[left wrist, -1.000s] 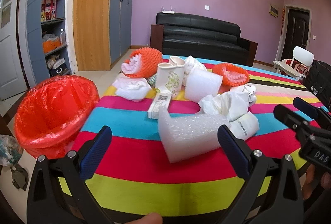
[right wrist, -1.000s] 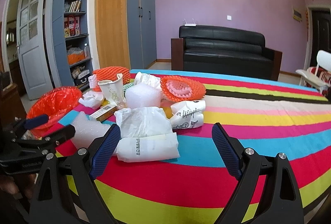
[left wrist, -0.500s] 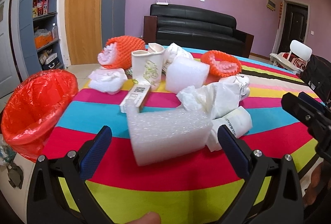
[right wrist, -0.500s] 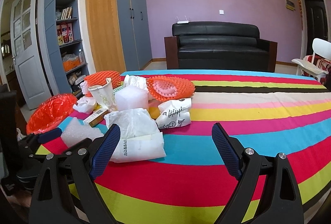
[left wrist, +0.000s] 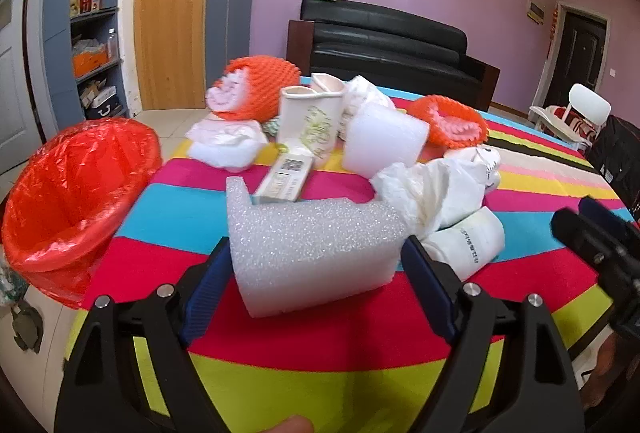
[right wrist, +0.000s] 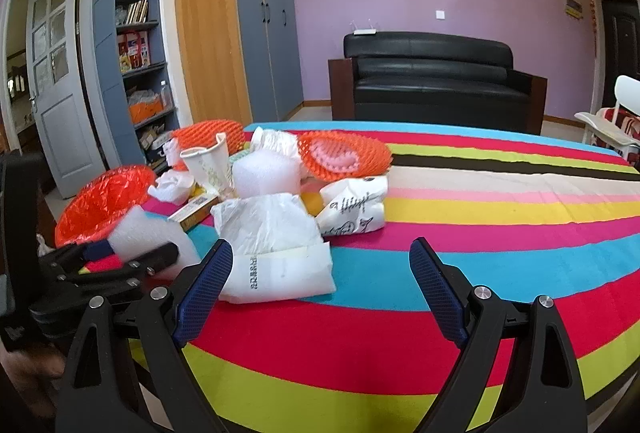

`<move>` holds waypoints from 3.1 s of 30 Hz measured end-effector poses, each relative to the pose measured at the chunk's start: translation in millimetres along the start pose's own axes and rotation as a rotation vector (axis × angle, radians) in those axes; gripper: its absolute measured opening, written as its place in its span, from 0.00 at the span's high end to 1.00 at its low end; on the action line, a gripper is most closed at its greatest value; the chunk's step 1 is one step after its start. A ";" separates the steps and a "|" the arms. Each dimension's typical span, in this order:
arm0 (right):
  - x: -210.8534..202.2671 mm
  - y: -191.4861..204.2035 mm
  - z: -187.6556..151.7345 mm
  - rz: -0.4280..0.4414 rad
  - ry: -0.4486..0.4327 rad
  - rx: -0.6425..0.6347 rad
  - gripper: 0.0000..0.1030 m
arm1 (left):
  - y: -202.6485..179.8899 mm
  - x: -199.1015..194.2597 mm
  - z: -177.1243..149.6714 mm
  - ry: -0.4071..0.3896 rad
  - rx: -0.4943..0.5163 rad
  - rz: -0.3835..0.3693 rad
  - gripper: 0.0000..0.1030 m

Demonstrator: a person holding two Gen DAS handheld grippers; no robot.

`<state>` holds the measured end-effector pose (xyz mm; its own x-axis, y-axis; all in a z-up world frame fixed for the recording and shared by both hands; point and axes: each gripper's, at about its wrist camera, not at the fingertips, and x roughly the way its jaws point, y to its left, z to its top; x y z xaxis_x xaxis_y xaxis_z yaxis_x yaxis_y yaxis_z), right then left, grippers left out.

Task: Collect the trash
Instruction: 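Grasp the white bubble-foam block with the left tool while the right tool approaches the rolled package, then close the right tool on the white rolled paper package and lift it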

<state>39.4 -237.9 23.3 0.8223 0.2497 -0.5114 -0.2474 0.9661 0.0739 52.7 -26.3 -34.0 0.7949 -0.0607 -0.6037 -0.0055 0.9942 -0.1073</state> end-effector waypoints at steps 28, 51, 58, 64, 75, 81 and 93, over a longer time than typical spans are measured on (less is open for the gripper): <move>78.4 39.8 -9.6 0.002 0.285 -0.066 0.18 | 30.6 -45.4 6.8 -0.067 -0.064 -0.003 0.21; 58.4 33.0 -13.8 0.048 0.289 -0.035 0.35 | 28.6 -49.0 6.6 -0.078 -0.058 0.002 0.21; 54.5 18.6 0.8 -0.013 0.224 0.062 0.23 | 28.6 -48.5 7.8 -0.075 -0.062 0.001 0.21; 75.5 16.9 7.5 -0.084 0.258 0.081 0.23 | 30.2 -47.9 8.6 -0.076 -0.066 0.000 0.21; 95.3 23.9 5.5 -0.117 0.311 0.068 0.24 | 37.0 -50.7 9.3 -0.081 -0.090 0.000 0.21; 84.0 14.5 -4.6 -0.129 0.322 0.054 0.25 | 36.5 -51.7 10.1 -0.087 -0.089 -0.001 0.21; 62.7 15.9 -5.8 -0.095 0.293 0.012 0.66 | 38.2 -53.0 11.5 -0.091 -0.078 0.024 0.22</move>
<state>84.0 -207.2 -12.5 0.6585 0.1300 -0.7413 -0.1684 0.9854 0.0232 17.3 15.9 3.0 0.8456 -0.0247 -0.5332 -0.0700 0.9852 -0.1567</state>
